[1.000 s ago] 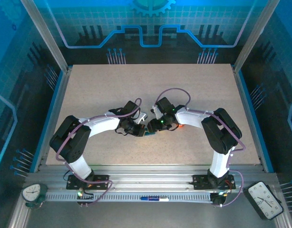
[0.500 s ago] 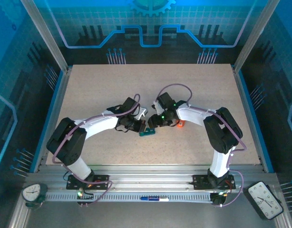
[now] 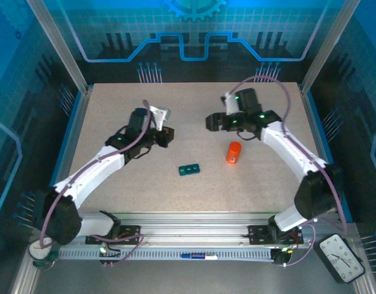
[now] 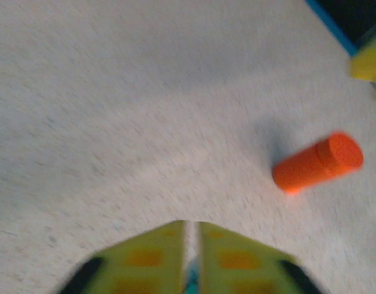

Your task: Sort the pills into containers

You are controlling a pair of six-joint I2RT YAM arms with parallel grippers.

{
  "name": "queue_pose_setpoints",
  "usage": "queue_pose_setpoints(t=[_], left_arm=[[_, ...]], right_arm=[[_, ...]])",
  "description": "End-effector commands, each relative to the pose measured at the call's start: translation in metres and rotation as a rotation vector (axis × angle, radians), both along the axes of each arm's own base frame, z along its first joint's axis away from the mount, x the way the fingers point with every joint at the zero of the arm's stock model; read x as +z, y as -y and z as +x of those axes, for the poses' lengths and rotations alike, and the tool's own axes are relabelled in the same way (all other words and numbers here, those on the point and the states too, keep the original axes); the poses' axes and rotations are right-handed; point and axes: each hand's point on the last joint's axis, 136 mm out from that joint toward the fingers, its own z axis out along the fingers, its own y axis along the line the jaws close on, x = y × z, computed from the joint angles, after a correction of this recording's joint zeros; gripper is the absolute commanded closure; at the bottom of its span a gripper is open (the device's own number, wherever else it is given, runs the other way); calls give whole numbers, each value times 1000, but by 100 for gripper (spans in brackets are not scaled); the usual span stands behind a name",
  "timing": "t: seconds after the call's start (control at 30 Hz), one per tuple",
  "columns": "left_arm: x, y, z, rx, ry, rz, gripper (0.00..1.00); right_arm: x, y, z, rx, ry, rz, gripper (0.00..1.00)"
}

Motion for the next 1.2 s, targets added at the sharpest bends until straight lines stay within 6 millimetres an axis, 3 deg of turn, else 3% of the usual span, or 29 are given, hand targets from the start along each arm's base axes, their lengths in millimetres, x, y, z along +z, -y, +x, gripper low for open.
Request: queue_pose_setpoints(t=[0.0, 0.03, 0.17, 0.3, 0.43, 0.5, 0.6, 0.87, 1.03, 1.17], left_arm=[[35, -36, 14, 101, 134, 16, 32], [40, -45, 16, 125, 153, 25, 1], [56, -77, 21, 199, 230, 67, 1], [64, -109, 23, 276, 324, 80, 1], [54, -131, 19, 324, 430, 122, 1], [39, -144, 16, 360, 468, 144, 1], [11, -158, 11, 398, 441, 147, 1], [-60, -161, 0, 388, 428, 156, 1], [-90, -160, 1, 386, 431, 147, 1], [-96, -157, 15, 363, 434, 154, 1]], right_arm=[[28, 41, -1, -66, 48, 8, 14], [34, 53, -1, -90, 65, 10, 11], [44, 101, 1, -212, 122, -34, 0], [42, 154, 1, -406, 196, -140, 0], [29, 199, 0, -588, 248, -211, 0], [16, 215, 0, -646, 268, -243, 0], [-4, 227, 1, -687, 304, -298, 0], [-77, 234, -9, -675, 329, -402, 0], [-94, 227, -7, -646, 445, -471, 0], [-101, 210, 0, -606, 570, -466, 0]])
